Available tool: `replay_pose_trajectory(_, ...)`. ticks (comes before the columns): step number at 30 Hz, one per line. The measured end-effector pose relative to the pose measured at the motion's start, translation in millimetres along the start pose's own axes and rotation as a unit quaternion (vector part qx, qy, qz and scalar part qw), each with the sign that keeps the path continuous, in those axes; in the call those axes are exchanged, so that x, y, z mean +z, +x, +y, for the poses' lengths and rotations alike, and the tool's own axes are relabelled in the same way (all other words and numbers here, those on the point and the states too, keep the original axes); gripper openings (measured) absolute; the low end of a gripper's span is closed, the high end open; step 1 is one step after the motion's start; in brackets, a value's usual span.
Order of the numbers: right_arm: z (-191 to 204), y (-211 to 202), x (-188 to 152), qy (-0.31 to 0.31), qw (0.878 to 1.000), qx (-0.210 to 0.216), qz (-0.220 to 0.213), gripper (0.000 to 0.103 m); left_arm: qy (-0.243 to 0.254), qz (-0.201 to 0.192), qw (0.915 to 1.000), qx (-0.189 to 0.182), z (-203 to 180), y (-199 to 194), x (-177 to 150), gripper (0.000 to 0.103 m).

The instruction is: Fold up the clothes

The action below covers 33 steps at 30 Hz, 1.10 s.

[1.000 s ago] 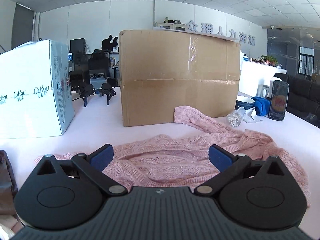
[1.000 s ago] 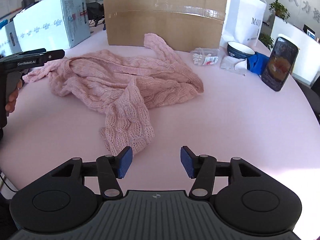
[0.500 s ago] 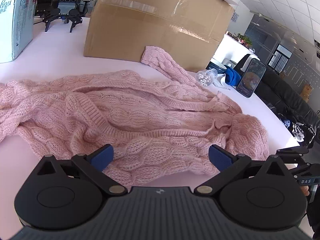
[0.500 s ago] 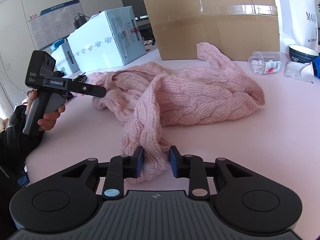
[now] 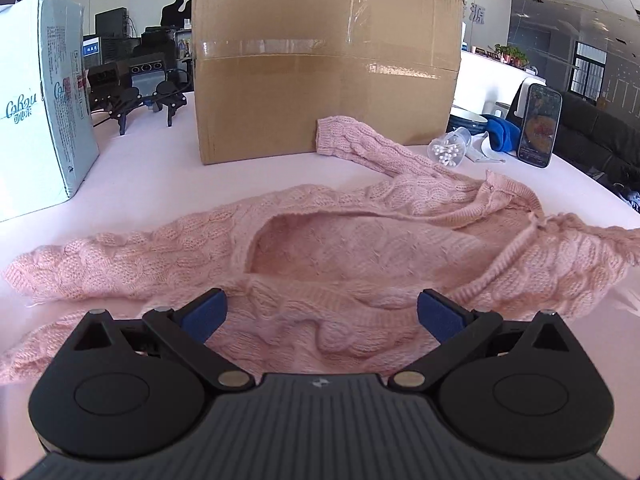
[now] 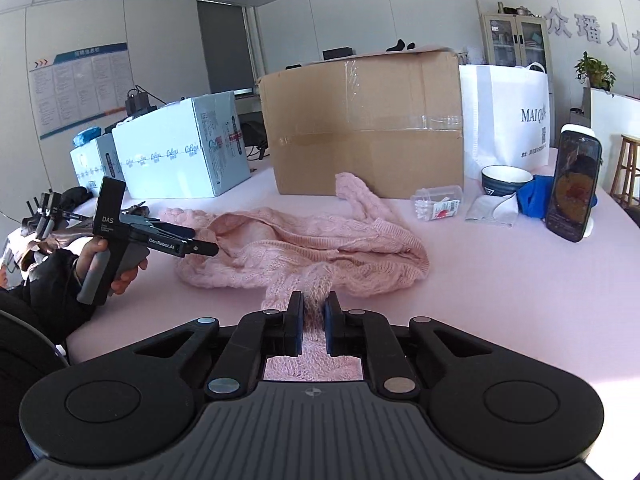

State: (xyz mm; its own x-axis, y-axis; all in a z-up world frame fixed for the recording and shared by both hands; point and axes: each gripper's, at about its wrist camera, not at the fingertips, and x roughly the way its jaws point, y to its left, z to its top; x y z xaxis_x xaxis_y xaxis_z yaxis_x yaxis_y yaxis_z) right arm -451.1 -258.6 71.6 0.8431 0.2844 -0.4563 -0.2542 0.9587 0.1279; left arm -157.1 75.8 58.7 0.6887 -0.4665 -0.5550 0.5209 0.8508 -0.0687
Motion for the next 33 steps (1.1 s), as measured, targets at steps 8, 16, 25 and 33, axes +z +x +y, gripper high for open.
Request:
replay_pose_trajectory(8, -37.5, 0.0, -44.1, 0.041, 0.987, -0.096, 0.119, 0.021, 0.079, 0.056, 0.9953, 0.002, -17.6, 9.8, -4.7, 0.102)
replay_pose_trajectory(16, -55.5, 18.7, 22.3, 0.003, 0.976, -0.215, -0.02, 0.069, 0.138, 0.09, 0.9856, -0.039, -43.2, 10.3, -14.1, 0.102)
replay_pose_trajectory(25, -60.7, 177.9, 69.1, -0.029, 0.995, -0.092, 0.025, 0.065, 0.117, 0.099, 0.9871, -0.044, -38.7, 2.2, -15.9, 0.102)
replay_pose_trajectory(33, -76.5, 234.6, 76.3, -0.124, 0.984, -0.041, 0.121, 0.064, 0.089, 0.101, 0.9888, -0.064, -22.0, 0.6, -15.0, 0.102)
